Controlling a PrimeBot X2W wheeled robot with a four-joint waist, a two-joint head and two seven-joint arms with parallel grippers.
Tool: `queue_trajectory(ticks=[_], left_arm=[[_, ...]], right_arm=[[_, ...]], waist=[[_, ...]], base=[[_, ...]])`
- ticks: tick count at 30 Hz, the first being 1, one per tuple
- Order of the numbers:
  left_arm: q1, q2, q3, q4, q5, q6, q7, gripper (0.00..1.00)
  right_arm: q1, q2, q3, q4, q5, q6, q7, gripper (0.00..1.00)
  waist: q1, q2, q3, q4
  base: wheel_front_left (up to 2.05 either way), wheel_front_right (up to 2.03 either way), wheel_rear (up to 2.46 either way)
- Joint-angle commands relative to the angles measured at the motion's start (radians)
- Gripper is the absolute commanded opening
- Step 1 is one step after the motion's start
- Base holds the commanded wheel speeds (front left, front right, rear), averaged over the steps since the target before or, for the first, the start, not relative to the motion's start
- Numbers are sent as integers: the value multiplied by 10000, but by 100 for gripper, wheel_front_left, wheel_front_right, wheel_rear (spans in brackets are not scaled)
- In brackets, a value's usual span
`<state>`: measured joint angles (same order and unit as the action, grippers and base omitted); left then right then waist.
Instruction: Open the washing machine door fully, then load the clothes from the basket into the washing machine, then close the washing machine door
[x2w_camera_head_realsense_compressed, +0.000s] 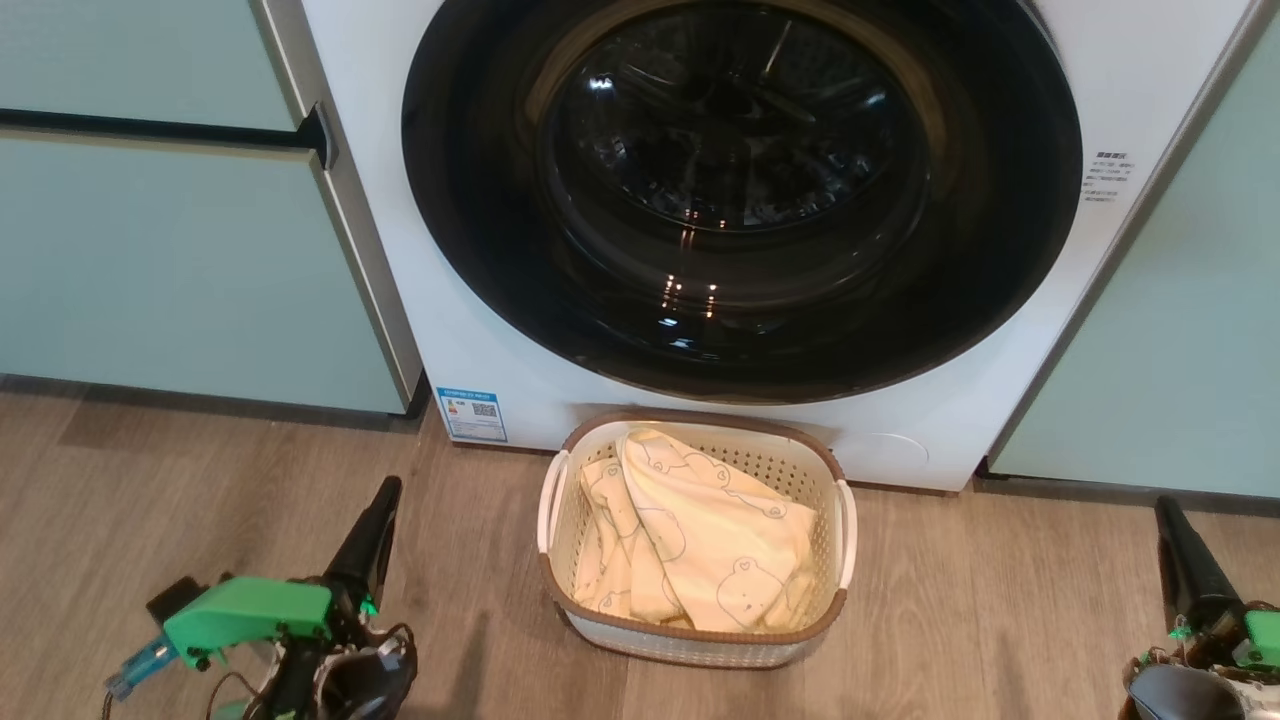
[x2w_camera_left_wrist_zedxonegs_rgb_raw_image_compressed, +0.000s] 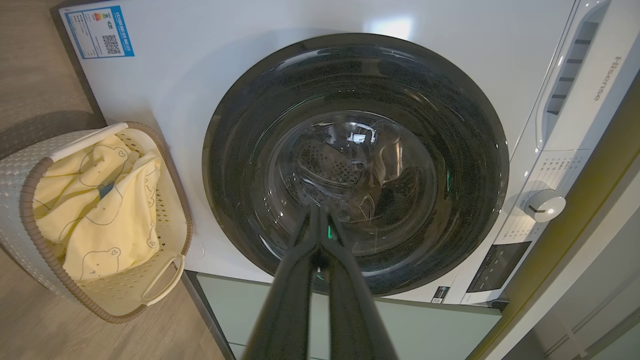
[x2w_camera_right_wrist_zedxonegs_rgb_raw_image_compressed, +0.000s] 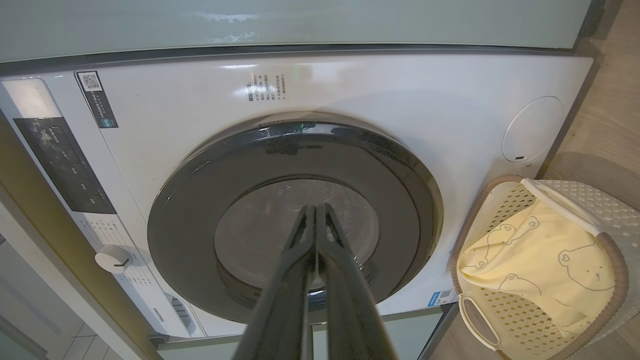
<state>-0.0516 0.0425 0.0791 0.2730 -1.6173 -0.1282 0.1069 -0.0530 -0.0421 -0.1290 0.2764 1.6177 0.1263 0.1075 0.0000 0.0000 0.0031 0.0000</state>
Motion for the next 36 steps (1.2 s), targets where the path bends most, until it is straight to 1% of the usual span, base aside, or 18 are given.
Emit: queue_trajectory(ticks=[1,36], left_arm=[[-565,80,356,-279,95,-25,70,0],[-565,79,357,-279,96,-25,71,0]], right_arm=[[-550,-87,148,-316,-95,44,61,0],[-550,-84,144,-316,-98,44,63,0]], waist=[[0,0,0,0],[0,0,0,0]], base=[[0,0,0],[0,0,0]])
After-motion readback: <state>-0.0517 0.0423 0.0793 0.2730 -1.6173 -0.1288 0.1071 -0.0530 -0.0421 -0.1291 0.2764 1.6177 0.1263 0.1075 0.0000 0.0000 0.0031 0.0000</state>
